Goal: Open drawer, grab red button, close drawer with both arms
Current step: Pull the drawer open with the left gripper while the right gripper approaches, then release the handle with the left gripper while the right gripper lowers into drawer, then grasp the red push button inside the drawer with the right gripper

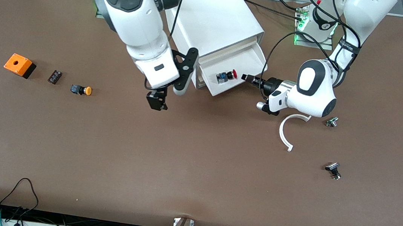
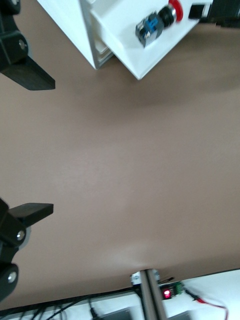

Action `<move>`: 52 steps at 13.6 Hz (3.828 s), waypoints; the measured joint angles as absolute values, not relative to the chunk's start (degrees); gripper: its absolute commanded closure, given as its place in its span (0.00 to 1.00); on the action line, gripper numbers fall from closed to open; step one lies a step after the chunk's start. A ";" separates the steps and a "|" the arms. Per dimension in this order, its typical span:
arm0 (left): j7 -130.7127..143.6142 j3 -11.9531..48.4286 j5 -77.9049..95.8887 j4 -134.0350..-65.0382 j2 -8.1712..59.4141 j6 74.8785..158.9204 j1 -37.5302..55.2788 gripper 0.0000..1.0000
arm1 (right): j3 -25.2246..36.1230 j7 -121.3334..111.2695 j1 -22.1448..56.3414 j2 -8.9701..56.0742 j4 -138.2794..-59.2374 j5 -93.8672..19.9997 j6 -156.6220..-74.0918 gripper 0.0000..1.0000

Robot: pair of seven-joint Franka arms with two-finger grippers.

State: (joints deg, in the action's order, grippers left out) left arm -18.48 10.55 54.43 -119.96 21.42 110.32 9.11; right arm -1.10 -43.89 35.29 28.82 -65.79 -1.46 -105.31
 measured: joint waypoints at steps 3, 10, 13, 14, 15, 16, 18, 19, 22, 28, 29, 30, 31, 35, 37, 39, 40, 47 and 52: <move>-18.53 8.79 53.99 -118.91 21.47 110.99 9.06 1.00 | -1.63 -46.63 38.07 30.43 -64.95 -1.47 -106.14 0.00; -17.35 5.91 52.75 -116.65 21.77 113.96 8.99 0.00 | -5.27 -56.76 39.40 36.63 -61.94 -1.51 -106.95 0.00; -16.57 4.03 51.27 -115.43 21.15 114.79 8.47 0.00 | -6.24 -56.88 42.26 36.62 -61.51 -1.51 -106.89 0.00; -16.42 3.49 49.38 -115.08 20.47 114.80 7.88 0.00 | -6.16 -56.88 43.89 36.70 -61.51 -1.51 -106.80 0.00; -16.32 3.15 46.72 -114.79 19.45 114.81 6.97 0.00 | -5.95 -56.87 45.42 36.87 -61.51 -1.50 -106.80 0.00; -16.24 2.99 43.26 -114.58 18.11 114.81 5.93 0.00 | -5.71 -56.86 46.49 37.10 -61.51 -1.49 -106.80 0.00; -16.14 2.87 34.08 -114.25 14.55 114.78 4.23 0.00 | -5.42 -56.86 47.04 38.09 -61.50 -1.49 -106.82 0.00; -16.06 2.85 29.14 -114.13 12.49 114.77 3.81 0.00 | -5.06 -56.87 47.01 38.98 -61.49 -1.49 -107.15 0.00; -15.76 2.86 15.24 -113.97 6.55 114.75 3.65 0.00 | -3.94 -56.93 46.89 41.68 -61.37 -1.49 -110.89 0.00; -15.00 0.28 4.79 -108.16 2.20 107.04 0.84 0.00 | -2.89 -56.95 46.88 44.99 -61.18 -1.49 -115.82 0.00; -14.59 0.03 4.49 -105.84 2.46 104.65 -0.36 0.00 | -2.89 -56.96 46.92 45.54 -61.14 -1.49 -116.27 0.00; -14.50 -0.09 4.42 -103.54 2.91 103.21 -1.69 0.00 | -2.89 -56.97 47.07 46.12 -61.12 -1.49 -116.56 0.00; -14.50 -0.19 4.28 -101.93 3.40 102.40 -2.59 0.00 | -2.90 -56.97 47.29 46.58 -61.09 -1.48 -116.69 0.00; -11.63 -0.05 1.22 -100.12 4.60 101.98 -3.07 0.00 | -2.89 -56.97 48.14 47.24 -61.03 -1.44 -115.48 0.00; -10.13 -0.03 0.22 -100.00 4.82 101.98 -3.07 0.00 | -2.89 -56.97 48.46 47.24 -61.02 -1.44 -115.31 0.00; -9.47 0.13 0.16 -99.96 4.92 101.98 -3.05 0.00 | -2.89 -56.97 48.49 47.33 -61.02 -1.44 -115.31 0.00; -9.36 0.21 0.16 -99.85 4.93 101.98 -3.01 0.00 | -2.89 -56.97 48.49 47.42 -61.02 -1.44 -115.31 0.00; -4.13 0.88 0.16 -99.47 4.98 98.95 -2.67 0.00 | -2.66 -56.97 48.52 49.12 -61.01 -1.44 -117.92 0.19; -2.09 1.16 0.16 -99.36 5.02 98.41 -2.32 0.00 | -2.66 -56.97 49.19 49.97 -60.78 -1.02 -118.27 0.59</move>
State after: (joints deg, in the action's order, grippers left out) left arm -2.09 1.16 0.16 -99.36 5.02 98.41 -2.32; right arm -2.66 -56.97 49.19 49.97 -60.78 -1.02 -118.27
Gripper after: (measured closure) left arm 0.000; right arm 0.502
